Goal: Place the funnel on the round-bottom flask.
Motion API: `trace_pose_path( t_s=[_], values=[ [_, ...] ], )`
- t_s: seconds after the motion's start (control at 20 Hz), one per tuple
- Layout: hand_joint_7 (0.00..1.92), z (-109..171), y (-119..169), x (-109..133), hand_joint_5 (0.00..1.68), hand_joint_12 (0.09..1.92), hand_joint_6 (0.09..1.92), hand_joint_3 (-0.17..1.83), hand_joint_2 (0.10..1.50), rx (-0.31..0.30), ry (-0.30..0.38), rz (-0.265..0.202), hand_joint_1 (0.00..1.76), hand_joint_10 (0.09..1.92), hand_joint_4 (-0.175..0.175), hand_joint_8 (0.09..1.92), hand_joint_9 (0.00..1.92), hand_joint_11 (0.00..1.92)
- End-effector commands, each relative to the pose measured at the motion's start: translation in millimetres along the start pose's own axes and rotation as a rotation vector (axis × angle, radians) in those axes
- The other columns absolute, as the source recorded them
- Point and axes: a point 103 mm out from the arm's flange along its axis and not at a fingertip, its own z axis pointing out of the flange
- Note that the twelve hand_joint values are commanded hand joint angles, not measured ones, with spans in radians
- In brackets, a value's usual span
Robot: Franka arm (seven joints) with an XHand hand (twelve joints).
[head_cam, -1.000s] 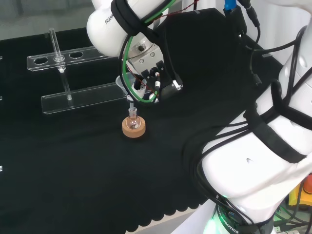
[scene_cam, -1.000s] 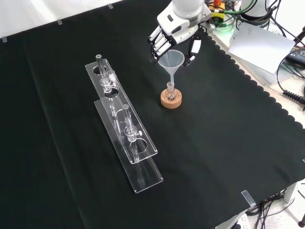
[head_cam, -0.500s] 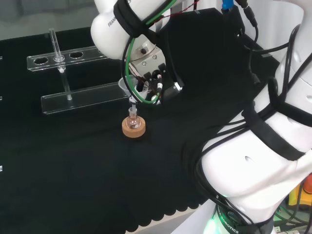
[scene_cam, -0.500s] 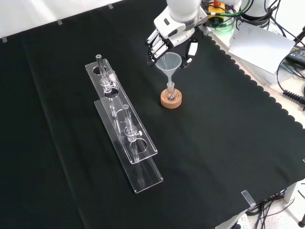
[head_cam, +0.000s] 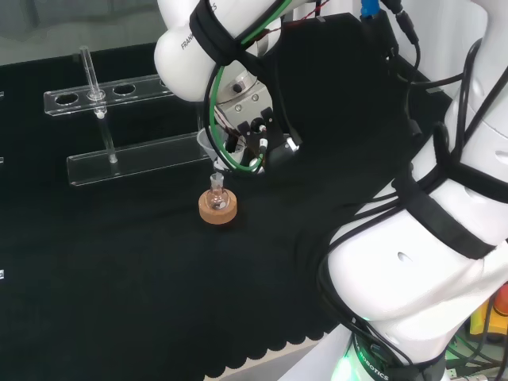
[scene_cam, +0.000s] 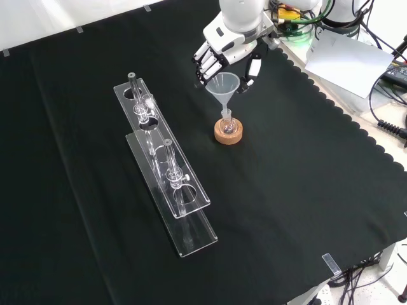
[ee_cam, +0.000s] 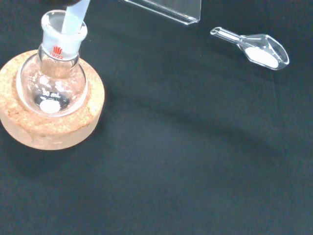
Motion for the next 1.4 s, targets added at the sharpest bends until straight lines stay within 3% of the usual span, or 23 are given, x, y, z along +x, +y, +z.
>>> trace_pose_path(
  t_s=[0.05, 0.65, 0.8, 1.1, 1.4],
  values=[
    [0.48, 8.4, 3.9, 2.0, 0.55, 1.29, 0.56, 0.69, 0.79, 0.008, 0.009, -0.013, 0.80, 0.53, -0.043, 0.67, 0.80, 0.53],
    [0.46, 9.3, 2.4, 10.0, 0.54, 1.29, 0.56, 0.70, 0.79, 0.011, -0.005, -0.019, 0.80, 0.53, -0.045, 0.68, 0.79, 0.52],
    [0.40, 10.7, 1.6, 9.0, 0.49, 1.32, 0.50, 0.70, 0.76, 0.011, -0.007, -0.021, 0.78, 0.58, -0.052, 0.70, 0.71, 0.43],
    [0.21, 13.9, -2.6, 9.6, 0.39, 1.42, 0.22, 0.70, 0.70, 0.013, -0.020, -0.022, 0.74, 0.70, -0.053, 0.74, 0.40, 0.12],
    [0.10, 13.1, -4.5, 10.9, 0.37, 1.43, 0.14, 0.68, 0.69, 0.002, -0.021, -0.030, 0.72, 0.71, -0.052, 0.72, 0.31, 0.05]
  ],
)
